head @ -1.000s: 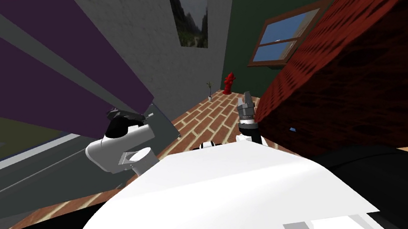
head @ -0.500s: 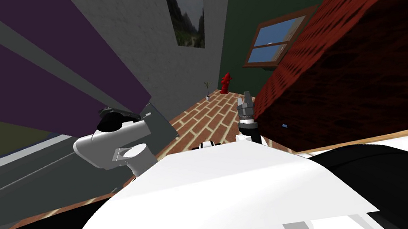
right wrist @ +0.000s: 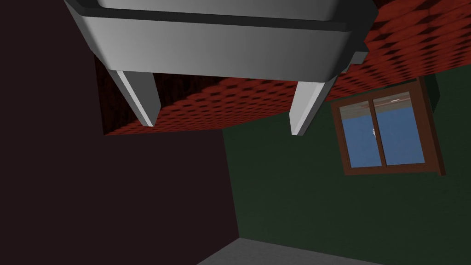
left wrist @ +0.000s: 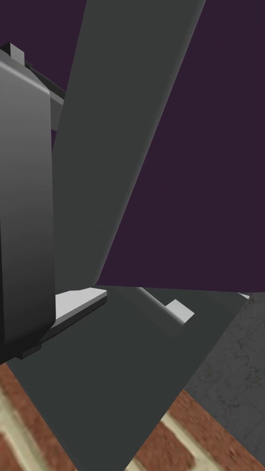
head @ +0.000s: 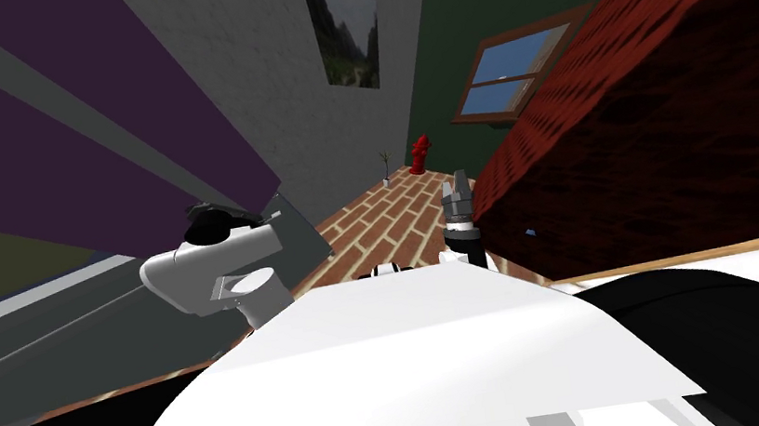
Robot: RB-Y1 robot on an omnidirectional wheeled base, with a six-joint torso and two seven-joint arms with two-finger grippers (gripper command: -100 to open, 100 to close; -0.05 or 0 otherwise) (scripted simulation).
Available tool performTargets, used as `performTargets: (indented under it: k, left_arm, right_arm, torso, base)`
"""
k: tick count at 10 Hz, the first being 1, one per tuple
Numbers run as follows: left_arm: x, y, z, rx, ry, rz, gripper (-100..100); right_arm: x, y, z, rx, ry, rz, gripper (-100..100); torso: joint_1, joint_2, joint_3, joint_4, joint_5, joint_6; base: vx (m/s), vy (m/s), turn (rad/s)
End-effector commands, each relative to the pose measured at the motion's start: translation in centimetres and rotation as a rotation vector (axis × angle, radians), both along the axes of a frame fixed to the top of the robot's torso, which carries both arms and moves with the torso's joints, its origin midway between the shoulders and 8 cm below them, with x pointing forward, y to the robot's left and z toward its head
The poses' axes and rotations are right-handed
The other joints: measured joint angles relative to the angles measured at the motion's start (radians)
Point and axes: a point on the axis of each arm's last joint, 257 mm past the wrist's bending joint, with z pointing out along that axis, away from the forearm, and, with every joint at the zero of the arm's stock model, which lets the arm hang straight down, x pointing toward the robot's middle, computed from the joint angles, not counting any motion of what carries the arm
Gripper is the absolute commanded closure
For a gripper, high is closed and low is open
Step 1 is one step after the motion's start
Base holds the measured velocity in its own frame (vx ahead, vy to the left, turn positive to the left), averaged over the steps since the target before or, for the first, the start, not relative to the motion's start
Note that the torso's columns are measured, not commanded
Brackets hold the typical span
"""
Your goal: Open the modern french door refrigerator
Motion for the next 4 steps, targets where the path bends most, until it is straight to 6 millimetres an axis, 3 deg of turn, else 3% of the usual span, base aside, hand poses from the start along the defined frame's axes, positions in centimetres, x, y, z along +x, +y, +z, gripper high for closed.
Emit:
performTargets:
  k: [1,4]
  left_arm:
    - [0.01,0.03,-0.24,-0.003,0.006,0.001,0]
    - [0.08,0.05,-0.66,-0.009,0.016,0.001,0]
  right_arm:
    - [0.0,0.0,0.0,0.0,0.0,0.0,0]
    - [0.0,0.0,0.0,0.0,0.0,0.0,0]
  torso:
    - [0.003,0.001,0.001,-0.001,0.003,-0.001]
    - [0.006,0.0,0.002,-0.003,0.006,-0.002]
  base:
    - [0.007,0.002,-0.008]
    - [0.007,0.001,-0.008]
